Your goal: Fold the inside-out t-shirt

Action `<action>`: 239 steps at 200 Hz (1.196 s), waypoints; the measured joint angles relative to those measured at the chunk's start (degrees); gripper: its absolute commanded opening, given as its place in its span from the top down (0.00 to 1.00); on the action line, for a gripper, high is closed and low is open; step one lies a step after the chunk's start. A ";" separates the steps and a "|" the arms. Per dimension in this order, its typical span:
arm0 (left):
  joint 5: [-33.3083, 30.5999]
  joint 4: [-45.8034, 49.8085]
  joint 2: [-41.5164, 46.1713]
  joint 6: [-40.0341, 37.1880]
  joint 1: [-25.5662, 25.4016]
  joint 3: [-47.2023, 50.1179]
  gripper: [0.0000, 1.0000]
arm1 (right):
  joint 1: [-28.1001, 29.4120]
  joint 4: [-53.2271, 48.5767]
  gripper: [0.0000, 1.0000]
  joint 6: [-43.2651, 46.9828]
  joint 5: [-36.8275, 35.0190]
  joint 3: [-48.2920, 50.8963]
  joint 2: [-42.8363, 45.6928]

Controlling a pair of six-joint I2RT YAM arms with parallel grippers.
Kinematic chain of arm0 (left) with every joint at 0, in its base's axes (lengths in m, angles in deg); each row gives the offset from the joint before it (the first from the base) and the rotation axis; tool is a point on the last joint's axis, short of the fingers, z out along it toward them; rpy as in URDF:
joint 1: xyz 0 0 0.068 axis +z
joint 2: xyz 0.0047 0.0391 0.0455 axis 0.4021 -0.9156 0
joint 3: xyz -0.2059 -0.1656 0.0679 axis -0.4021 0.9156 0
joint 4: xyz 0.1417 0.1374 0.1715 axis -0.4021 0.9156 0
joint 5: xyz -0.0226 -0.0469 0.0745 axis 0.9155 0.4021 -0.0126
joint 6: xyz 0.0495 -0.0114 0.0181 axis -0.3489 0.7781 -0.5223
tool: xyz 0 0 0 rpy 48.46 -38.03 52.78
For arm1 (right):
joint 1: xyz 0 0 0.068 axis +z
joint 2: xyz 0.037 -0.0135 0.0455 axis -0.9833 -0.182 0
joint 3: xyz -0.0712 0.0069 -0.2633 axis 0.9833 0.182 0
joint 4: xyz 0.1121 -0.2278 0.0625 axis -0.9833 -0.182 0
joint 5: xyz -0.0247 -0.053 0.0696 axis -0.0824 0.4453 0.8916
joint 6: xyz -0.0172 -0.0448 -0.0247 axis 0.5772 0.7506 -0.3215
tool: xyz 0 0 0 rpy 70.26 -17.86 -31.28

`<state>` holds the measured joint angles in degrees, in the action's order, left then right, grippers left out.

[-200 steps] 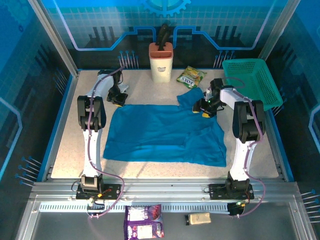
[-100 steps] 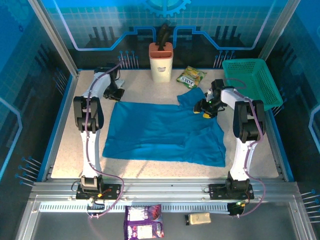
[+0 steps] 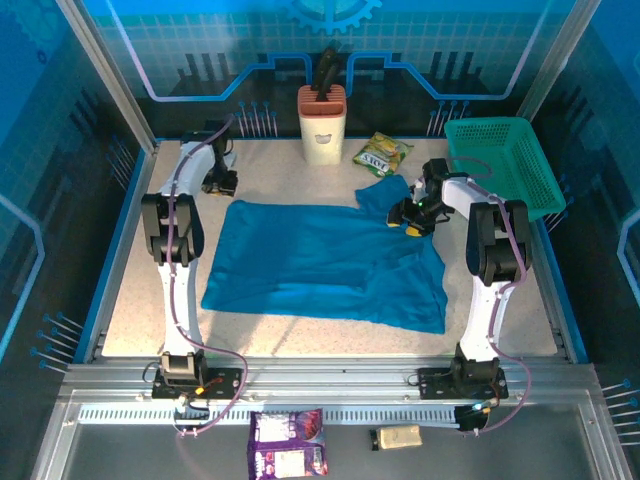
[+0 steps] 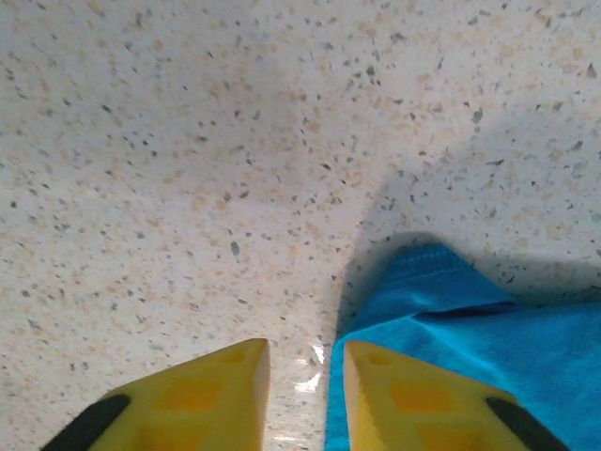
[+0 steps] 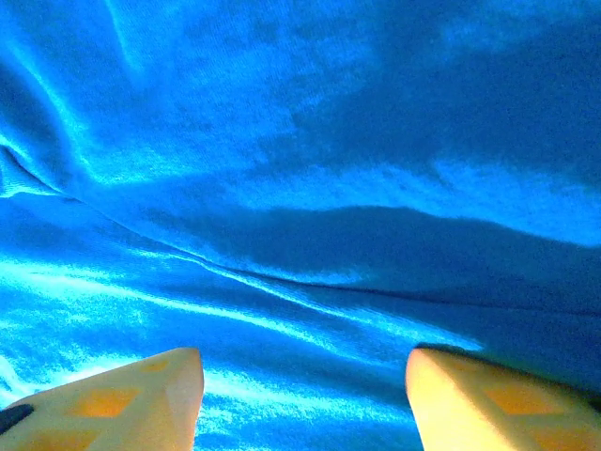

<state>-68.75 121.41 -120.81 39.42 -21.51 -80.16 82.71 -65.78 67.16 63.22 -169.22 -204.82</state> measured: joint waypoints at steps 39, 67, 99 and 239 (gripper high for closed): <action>4.72 -0.02 -1.55 0.20 0.26 -2.93 0.62 | 0.02 -0.15 0.39 0.02 0.04 -0.09 0.07; 6.99 0.22 -4.68 0.22 0.22 -5.35 0.61 | 0.26 -1.46 0.39 0.02 -0.09 -1.07 0.07; 7.26 1.81 -8.61 0.04 0.22 -7.61 0.62 | 0.63 -4.02 0.39 0.02 -0.26 -4.07 0.26; 8.17 3.50 -10.16 -1.60 0.17 -8.20 0.73 | 0.98 -9.01 0.40 8.55 -8.26 -33.40 -12.59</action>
<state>-60.57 124.91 -130.97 37.82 -21.34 -88.36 83.70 -74.78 75.70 54.96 -202.61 -217.41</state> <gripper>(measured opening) 0.266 0.603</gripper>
